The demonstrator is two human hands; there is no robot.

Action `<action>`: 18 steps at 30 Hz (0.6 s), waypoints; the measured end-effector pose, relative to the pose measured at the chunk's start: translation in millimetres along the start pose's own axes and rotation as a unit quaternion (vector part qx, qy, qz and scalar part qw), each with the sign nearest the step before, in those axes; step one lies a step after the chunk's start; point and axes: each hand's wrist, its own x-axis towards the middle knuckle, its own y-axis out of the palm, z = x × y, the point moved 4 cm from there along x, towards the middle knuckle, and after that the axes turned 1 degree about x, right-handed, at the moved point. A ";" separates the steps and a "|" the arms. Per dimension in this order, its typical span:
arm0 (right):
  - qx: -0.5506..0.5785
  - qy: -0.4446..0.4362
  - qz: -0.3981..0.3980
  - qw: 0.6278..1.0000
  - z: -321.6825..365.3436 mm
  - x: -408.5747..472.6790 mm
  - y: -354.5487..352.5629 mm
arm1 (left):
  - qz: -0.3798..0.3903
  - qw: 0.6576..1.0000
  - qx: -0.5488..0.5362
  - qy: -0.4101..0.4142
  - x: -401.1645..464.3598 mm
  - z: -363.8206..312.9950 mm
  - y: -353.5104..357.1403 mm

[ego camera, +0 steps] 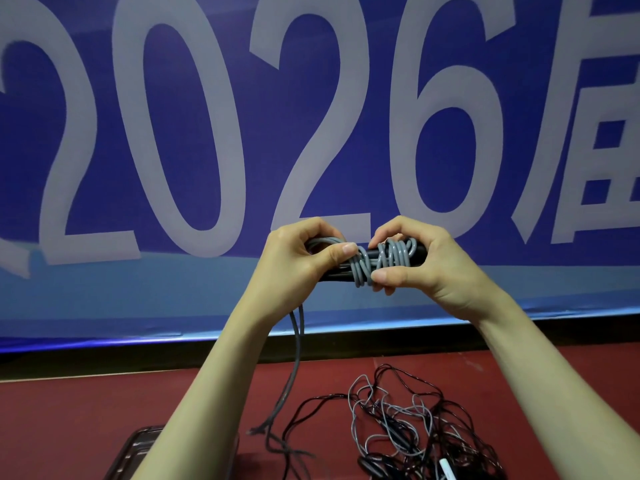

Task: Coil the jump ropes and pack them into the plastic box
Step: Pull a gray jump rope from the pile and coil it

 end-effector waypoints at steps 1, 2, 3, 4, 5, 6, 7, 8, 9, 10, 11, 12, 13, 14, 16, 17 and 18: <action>-0.003 0.002 -0.003 1.000 -1.2 0.2 -1.4 | 0.003 1.000 0.005 0.002 0.2 -0.1 0.6; -0.007 0.004 -0.007 1.000 -2.2 0.4 -2.3 | 0.004 1.000 0.010 0.004 0.5 0.0 0.6; -0.005 0.002 -0.009 1.000 -4.0 0.7 -2.7 | 0.003 1.000 0.015 0.006 0.7 0.4 0.2; 0.005 -0.002 -0.009 1.000 -5.0 1.3 -1.4 | -0.003 1.000 0.020 0.007 1.2 1.3 -1.1; 0.023 -0.005 -0.012 1.000 -7.3 2.3 0.5 | -0.008 1.000 0.025 0.008 1.9 2.7 -2.3; 0.040 0.006 -0.024 0.999 -10.6 3.8 2.1 | -0.011 1.000 0.027 0.009 2.3 4.1 -3.0; 0.044 0.029 -0.051 0.997 -14.7 5.4 2.5 | -0.013 1.000 0.024 0.009 2.5 5.6 -3.2; 0.023 0.053 -0.090 0.994 -18.0 6.4 1.7 | -0.013 1.000 0.019 0.008 2.5 6.6 -2.6; -0.012 0.069 -0.131 0.989 -21.4 7.9 0.1 | -0.012 1.000 0.019 0.005 2.1 7.5 -2.3; -0.045 0.073 -0.161 0.983 -24.1 8.9 -0.9 | -0.008 1.000 0.026 0.002 1.7 8.2 -1.7; -0.063 0.072 -0.179 0.979 -26.8 9.8 -0.8 | 0.001 0.999 0.032 -0.004 1.0 8.4 -0.6; -0.068 0.068 -0.192 0.977 -28.7 10.0 -0.1 | 0.012 0.999 0.031 -0.012 0.1 8.6 0.7; -0.072 0.064 -0.204 0.974 -31.1 10.4 1.1 | 0.026 0.999 0.024 -0.022 -0.5 8.7 1.6; -0.076 0.060 -0.214 0.972 -32.9 10.3 2.7 | 0.038 0.999 0.019 -0.032 -1.3 8.8 1.7; -0.081 0.055 -0.226 0.969 -35.8 9.6 8.6 | 0.055 0.997 0.029 -0.040 -1.5 7.6 -1.4; -0.078 0.053 -0.226 0.970 -36.3 8.5 12.6 | 0.059 0.997 0.041 -0.037 -1.1 6.1 -4.1; -0.072 0.052 -0.224 0.971 -36.6 8.1 16.9 | 0.063 0.996 0.054 -0.032 -0.2 4.2 -7.4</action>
